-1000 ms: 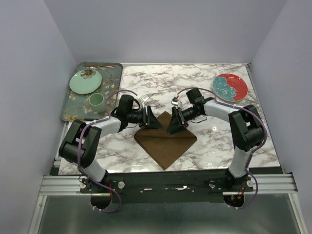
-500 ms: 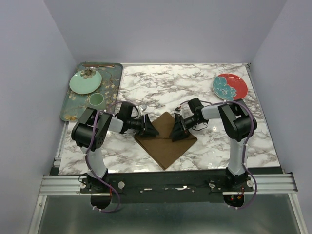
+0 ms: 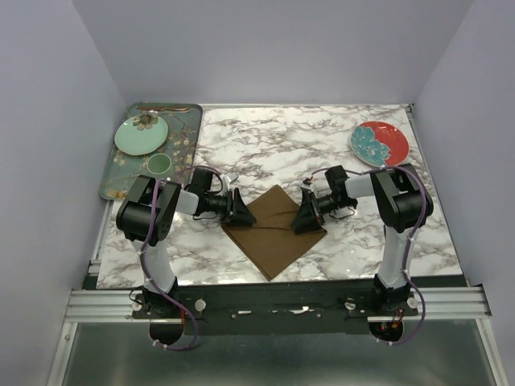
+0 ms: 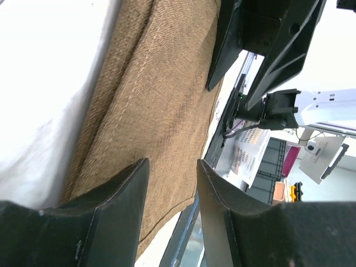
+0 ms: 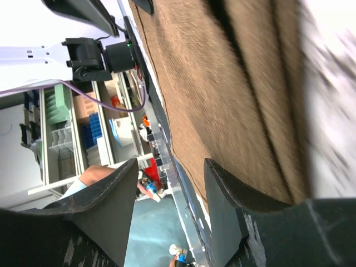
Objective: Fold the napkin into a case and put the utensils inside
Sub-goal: Smooth out the upper triangle-folded napkin at the center of the board.
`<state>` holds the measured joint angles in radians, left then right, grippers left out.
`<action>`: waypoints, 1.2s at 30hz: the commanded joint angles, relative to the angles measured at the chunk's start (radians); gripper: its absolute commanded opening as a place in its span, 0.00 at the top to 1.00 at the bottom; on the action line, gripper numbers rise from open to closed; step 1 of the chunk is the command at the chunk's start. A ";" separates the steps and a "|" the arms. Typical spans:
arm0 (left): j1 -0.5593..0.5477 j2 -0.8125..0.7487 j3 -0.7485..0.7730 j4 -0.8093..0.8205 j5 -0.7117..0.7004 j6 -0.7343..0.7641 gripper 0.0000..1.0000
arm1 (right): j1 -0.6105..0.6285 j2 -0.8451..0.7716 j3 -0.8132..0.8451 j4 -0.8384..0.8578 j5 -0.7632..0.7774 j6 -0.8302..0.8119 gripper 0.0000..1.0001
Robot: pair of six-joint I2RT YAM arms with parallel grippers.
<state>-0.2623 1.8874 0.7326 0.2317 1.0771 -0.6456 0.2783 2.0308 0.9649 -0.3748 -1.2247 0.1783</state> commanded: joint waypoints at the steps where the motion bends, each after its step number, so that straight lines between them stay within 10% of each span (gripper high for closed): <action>1: 0.032 0.032 -0.029 -0.111 -0.097 0.100 0.49 | -0.065 0.014 -0.048 -0.139 0.166 -0.075 0.41; 22: -0.116 -0.243 0.059 -0.066 -0.014 0.028 0.48 | -0.048 -0.305 0.041 -0.276 0.116 -0.024 0.57; 30: -0.244 -0.059 0.082 0.286 -0.071 -0.257 0.51 | -0.047 -0.210 0.018 -0.269 0.273 -0.042 0.64; 36: -0.209 0.070 0.073 0.236 -0.069 -0.227 0.52 | -0.048 -0.104 0.060 -0.283 0.404 -0.056 0.65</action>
<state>-0.5026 1.8896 0.8223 0.4500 1.0317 -0.8528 0.2276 1.8557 0.9966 -0.6247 -0.9676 0.1394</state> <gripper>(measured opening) 0.485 0.356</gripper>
